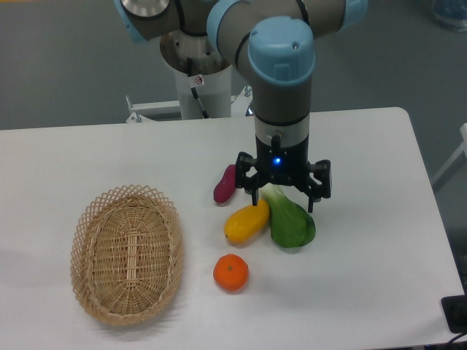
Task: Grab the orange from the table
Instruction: 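Move the gripper over to the orange and descend around it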
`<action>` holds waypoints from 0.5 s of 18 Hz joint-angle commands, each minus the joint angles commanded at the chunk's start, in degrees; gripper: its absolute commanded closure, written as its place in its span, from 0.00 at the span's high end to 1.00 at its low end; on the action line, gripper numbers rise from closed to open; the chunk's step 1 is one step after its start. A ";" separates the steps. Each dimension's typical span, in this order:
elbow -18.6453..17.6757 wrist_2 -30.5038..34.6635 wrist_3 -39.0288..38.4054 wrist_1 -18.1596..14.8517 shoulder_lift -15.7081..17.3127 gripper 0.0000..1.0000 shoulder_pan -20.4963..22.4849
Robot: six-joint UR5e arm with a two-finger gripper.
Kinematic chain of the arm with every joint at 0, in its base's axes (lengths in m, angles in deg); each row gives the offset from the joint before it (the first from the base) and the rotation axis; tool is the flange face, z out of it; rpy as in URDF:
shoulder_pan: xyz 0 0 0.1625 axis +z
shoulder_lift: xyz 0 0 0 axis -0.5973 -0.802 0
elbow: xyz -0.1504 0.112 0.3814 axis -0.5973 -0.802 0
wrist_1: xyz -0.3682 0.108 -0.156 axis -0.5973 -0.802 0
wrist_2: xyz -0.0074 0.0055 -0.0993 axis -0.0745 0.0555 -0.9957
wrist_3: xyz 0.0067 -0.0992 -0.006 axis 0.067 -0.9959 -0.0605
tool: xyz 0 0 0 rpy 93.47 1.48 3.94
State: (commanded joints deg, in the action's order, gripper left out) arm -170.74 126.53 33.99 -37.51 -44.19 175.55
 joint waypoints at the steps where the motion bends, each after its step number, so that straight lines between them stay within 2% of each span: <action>1: -0.09 -0.27 0.00 0.61 -1.14 1.00 -0.27; 3: -0.35 -2.29 0.53 3.33 -3.43 1.00 -0.27; 6: -2.46 -2.39 5.35 3.69 -5.72 1.00 -0.36; 9: -4.30 -2.65 10.27 3.87 -6.25 1.00 -0.36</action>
State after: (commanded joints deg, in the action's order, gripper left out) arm -175.04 123.88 44.26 -33.64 -50.44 175.19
